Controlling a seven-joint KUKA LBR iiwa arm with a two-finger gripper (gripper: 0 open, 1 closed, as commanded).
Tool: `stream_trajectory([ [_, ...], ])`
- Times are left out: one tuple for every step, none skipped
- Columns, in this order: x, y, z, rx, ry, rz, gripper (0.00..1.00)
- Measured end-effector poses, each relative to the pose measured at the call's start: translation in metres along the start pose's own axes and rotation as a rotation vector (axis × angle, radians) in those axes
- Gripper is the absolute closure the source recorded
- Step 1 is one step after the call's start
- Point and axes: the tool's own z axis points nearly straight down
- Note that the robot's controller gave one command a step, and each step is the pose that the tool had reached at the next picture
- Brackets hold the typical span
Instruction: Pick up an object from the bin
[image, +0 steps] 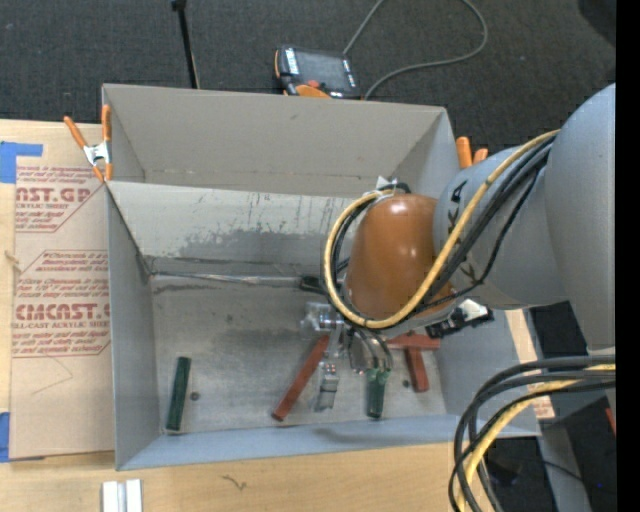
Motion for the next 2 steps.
stream_trajectory([
  [0.0068,0.0006,0.0385,-0.002,-0.007,-0.285,0.00],
  [0.0078,0.0004,0.0386,-0.002,-0.003,-0.285,1.00],
])
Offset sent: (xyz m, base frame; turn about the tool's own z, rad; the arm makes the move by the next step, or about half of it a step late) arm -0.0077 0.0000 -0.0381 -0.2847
